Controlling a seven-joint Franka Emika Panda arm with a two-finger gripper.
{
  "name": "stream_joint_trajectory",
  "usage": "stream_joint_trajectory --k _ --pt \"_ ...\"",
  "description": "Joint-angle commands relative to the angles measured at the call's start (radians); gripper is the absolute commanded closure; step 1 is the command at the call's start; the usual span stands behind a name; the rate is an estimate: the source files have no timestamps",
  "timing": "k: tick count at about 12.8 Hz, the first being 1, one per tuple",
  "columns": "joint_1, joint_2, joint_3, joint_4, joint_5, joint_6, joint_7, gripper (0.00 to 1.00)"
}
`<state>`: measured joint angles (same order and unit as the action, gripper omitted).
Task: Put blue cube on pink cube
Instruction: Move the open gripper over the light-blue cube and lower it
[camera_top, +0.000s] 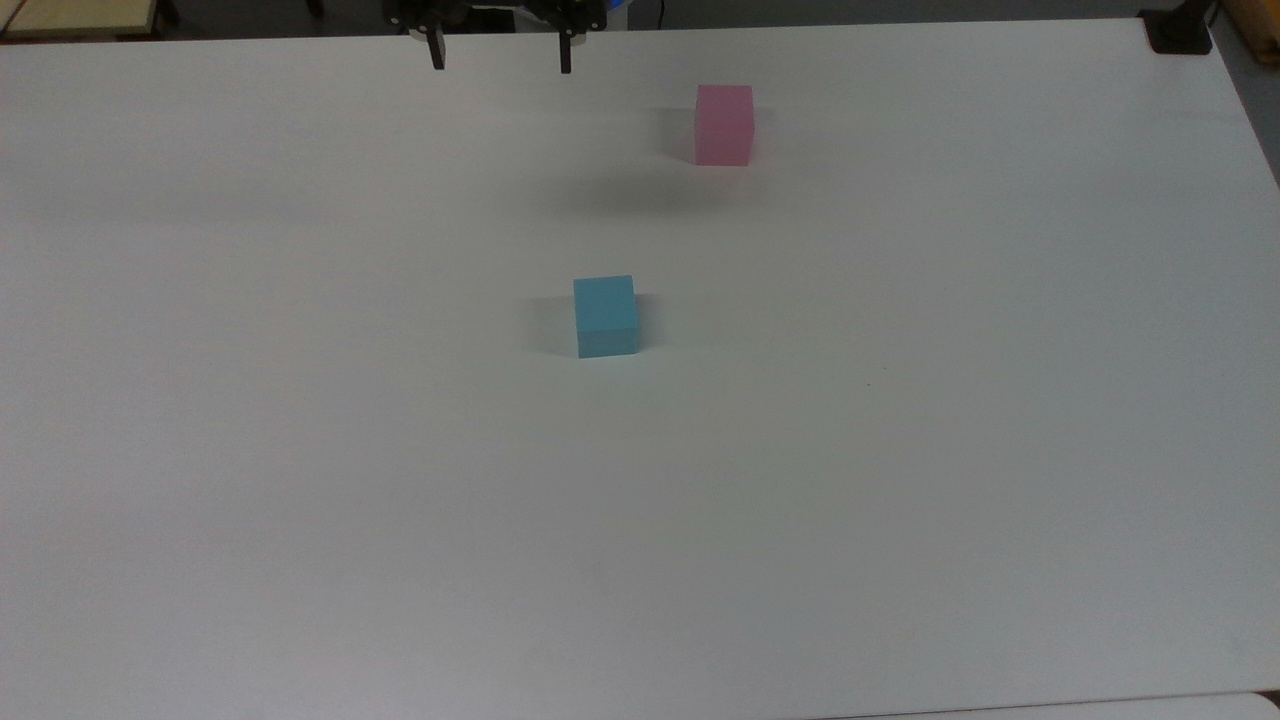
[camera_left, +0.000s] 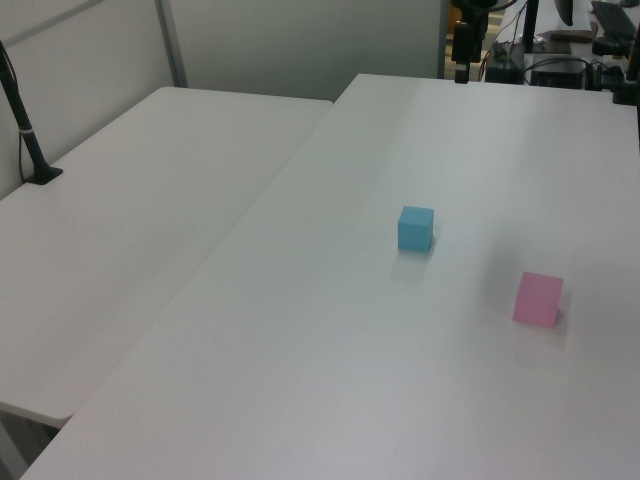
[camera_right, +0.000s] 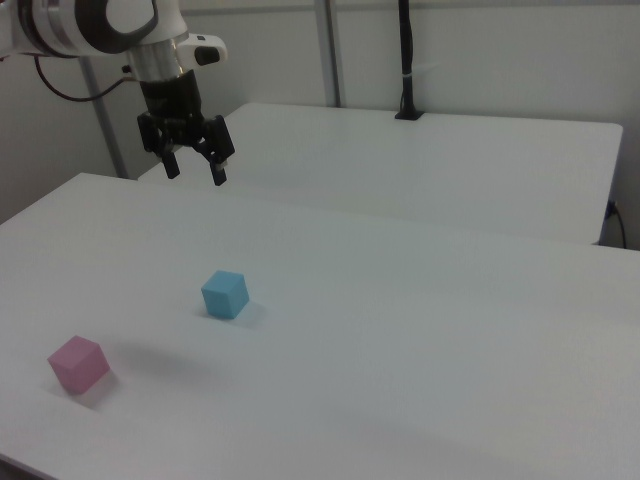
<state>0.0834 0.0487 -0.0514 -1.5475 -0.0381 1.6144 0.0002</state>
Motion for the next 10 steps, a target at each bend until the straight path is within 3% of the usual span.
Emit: stream_joint_trajectory --k 1,7,10 --pt "0.039 0.02 -0.007 -0.005 0.012 0.016 -0.005 0.0" --pt "0.076 0.063 -0.005 -0.029 0.018 0.105 0.069 0.0" --pt "0.096 0.065 -0.007 -0.155 0.044 0.217 0.069 0.0"
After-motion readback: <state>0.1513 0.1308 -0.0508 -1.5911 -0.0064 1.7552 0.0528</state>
